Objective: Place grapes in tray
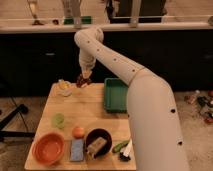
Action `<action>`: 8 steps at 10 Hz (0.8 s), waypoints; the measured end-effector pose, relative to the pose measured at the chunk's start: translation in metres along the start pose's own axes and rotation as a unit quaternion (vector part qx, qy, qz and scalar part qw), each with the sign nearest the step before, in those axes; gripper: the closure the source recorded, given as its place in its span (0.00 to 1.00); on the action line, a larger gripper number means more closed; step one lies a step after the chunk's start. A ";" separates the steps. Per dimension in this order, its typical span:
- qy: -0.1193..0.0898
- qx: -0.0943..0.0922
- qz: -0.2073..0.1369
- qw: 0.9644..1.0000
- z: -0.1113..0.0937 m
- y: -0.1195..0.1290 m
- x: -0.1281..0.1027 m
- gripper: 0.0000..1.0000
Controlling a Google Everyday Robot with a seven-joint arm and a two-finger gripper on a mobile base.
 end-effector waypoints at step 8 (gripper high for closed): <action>0.040 0.015 0.015 0.999 -0.066 0.015 0.014 1.00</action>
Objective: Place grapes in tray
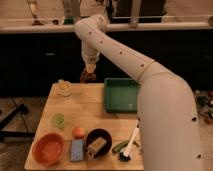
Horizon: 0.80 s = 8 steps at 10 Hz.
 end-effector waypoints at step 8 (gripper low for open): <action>0.011 0.018 0.033 0.999 -0.008 0.017 0.040 1.00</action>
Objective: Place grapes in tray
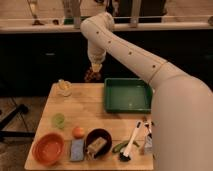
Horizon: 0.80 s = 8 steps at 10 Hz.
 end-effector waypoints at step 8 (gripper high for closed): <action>0.011 0.013 0.051 0.999 0.026 0.018 0.073 1.00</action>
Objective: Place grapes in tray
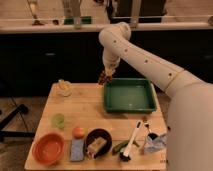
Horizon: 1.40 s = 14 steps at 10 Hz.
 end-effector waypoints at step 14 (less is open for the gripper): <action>-0.002 0.004 0.050 0.999 0.048 0.015 0.066 1.00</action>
